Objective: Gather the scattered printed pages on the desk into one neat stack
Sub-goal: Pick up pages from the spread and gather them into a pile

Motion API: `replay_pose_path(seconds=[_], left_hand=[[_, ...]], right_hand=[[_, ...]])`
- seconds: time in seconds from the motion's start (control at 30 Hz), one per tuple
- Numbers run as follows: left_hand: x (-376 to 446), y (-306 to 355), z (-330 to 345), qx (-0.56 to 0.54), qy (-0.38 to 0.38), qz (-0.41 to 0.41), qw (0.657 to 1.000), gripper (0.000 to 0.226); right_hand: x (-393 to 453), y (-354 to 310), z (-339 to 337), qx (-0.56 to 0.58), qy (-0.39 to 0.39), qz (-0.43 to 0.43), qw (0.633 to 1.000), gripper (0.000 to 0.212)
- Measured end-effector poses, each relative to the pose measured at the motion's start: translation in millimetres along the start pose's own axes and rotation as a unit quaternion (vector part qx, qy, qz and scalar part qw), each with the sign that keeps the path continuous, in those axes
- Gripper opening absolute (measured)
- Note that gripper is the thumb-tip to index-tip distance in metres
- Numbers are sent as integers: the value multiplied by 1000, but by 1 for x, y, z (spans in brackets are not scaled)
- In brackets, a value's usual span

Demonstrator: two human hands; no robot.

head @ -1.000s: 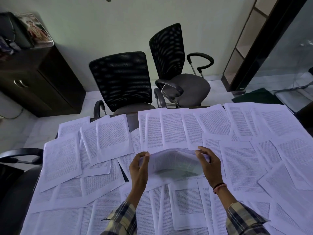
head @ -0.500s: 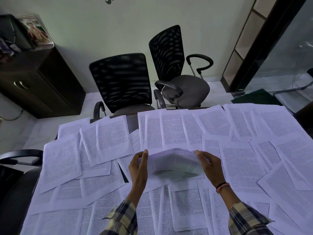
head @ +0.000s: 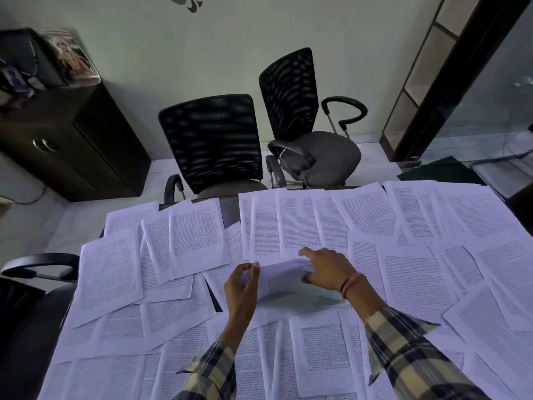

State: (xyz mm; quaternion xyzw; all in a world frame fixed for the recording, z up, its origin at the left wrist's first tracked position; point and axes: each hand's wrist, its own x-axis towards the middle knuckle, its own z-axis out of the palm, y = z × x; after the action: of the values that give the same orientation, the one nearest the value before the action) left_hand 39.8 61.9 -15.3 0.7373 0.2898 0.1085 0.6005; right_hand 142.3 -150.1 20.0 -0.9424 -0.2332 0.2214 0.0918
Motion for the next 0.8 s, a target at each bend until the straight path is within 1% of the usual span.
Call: replay_pose_path(seconds=[0.1,0.17,0.2,0.27,0.33,0.37,0.4,0.43,0.5,0.53,0.57,0.6,0.63,0.67,0.7,0.77,0.8], left_hand=[[-4,4,-1,15,-14,8,1000,19],[-4,5,-5,6,-37,-1,999,28],[-4,7,-9,-10,-45,-3,999,38],[1,8,-22,-41,-46,2,998,69],[7,7,-39,-57,-51,13,997,100],[9,6,-47,-70,-67,11,995,108],[13,3,-53,-76,-91,-2,993,111],[16,1,-57,-77,-118,-20,990,112],[19,2,-58,-73,-164,-41,983,112],[21,5,-54,-82,-188,-42,978,109],[24,9,-48,-94,-211,-36,972,100],[27,16,-41,-105,-230,-27,967,82],[29,22,-33,-114,-234,-19,965,60],[31,27,-26,-116,-218,-15,969,41],[32,31,-19,-109,-190,-15,976,28],[30,34,-8,-86,-143,-15,986,14],[28,35,-4,-71,-133,-16,988,9]], right_hand=[[18,-29,6,-23,-22,-45,998,40],[25,-40,12,-34,-24,-64,997,30],[26,-41,12,-32,-15,-68,997,28],[27,-33,6,7,18,-66,998,27],[22,-18,-4,80,73,-64,992,19],[19,-8,-9,140,110,-64,982,24],[13,-2,-16,221,143,-55,963,36],[6,4,-20,305,163,-33,938,39],[-7,11,-27,421,178,-15,889,24],[-12,11,-27,458,181,-17,870,17],[-14,11,-24,482,185,-18,856,8],[-16,10,-20,498,191,-17,846,6],[-16,11,-14,510,199,-11,837,13],[-15,10,-8,526,202,-10,826,18],[-16,10,-2,538,205,-2,818,22],[-17,11,10,548,203,22,811,33],[-19,13,16,556,204,35,805,31]])
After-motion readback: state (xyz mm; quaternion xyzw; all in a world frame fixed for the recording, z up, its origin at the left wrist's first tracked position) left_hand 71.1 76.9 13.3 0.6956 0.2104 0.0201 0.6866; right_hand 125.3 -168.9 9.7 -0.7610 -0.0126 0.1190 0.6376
